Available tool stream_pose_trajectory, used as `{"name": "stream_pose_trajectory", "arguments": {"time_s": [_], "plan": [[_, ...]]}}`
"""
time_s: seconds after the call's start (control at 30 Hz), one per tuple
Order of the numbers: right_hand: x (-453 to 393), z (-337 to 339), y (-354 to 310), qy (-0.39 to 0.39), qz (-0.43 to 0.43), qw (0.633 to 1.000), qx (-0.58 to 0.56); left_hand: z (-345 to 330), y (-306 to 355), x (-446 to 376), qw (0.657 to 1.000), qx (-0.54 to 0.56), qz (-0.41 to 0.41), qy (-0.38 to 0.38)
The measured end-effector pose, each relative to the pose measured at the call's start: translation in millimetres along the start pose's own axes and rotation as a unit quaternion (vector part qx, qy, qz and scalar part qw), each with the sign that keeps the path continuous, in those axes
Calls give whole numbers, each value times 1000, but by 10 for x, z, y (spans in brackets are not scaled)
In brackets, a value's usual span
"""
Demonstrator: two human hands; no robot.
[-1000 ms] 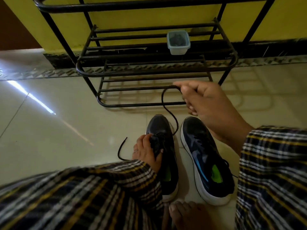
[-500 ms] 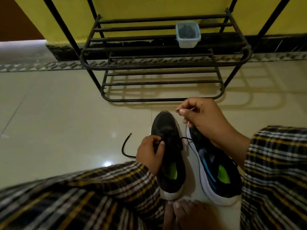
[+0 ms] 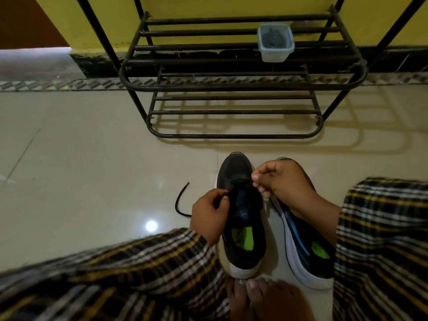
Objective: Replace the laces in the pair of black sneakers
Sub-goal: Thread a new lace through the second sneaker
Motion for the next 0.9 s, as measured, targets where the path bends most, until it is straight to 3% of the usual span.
{"name": "stream_pose_trajectory", "arguments": {"time_s": [0.43, 0.9], "plan": [[-6, -397, 131, -67, 85, 977, 184, -16, -112, -51, 993, 92, 30, -74], [-13, -426, 199, -22, 80, 979, 184, -10, -102, -25, 989, 127, 13, -73]]}}
Point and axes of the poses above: each hand's wrist, its own x-axis away from the middle knuckle, its own z-axis out of the back of the hand, y = z × x, the point moved 6 cm from there along -x, towards the middle knuckle, and after that the axes turned 12 degrees about z, right-handed, at the moved point
